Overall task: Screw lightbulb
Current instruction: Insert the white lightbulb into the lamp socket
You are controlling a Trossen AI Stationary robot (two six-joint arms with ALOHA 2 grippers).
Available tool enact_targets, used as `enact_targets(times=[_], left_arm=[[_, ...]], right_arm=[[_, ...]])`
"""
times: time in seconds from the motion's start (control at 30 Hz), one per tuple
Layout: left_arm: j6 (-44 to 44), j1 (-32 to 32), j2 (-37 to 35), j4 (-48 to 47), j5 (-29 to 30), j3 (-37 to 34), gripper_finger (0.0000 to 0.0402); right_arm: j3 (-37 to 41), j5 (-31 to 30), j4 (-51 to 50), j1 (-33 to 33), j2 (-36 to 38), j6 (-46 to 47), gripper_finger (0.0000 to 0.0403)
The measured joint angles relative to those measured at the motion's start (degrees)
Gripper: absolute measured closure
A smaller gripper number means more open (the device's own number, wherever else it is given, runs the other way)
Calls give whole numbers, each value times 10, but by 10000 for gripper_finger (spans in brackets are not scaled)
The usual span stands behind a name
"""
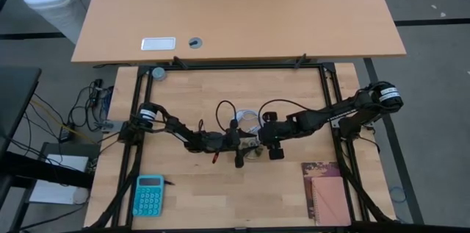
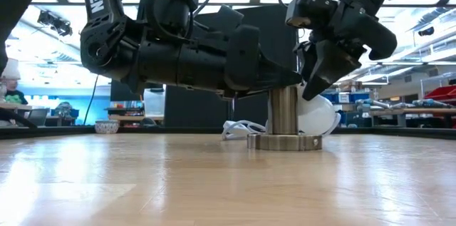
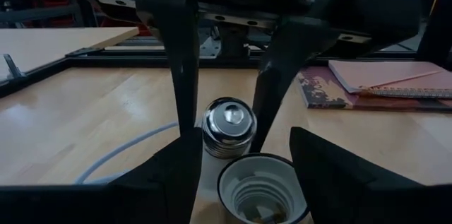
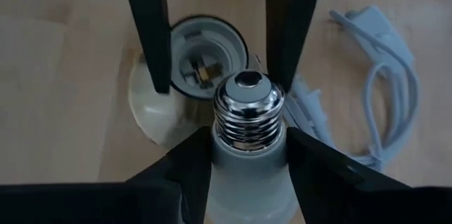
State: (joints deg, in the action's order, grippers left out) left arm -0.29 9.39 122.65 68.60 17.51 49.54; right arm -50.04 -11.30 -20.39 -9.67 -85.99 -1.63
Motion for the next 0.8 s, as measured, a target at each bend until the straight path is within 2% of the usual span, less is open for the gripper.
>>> enact_targets(times=[0.3, 0.53, 0.73, 0.8], left_arm=[[7, 0, 2, 26, 43, -1, 183], [72, 4, 2, 93, 83, -2, 183], [76, 12, -1, 86, 83, -1, 173], [71, 16, -20, 55, 85, -2, 168]], right_arm=[[0, -13, -14, 0, 40, 0, 235], [0, -13, -28, 1, 110, 28, 236], [0, -9, -30, 1, 137, 36, 236], [0, -8, -30, 1, 145, 43, 236]])
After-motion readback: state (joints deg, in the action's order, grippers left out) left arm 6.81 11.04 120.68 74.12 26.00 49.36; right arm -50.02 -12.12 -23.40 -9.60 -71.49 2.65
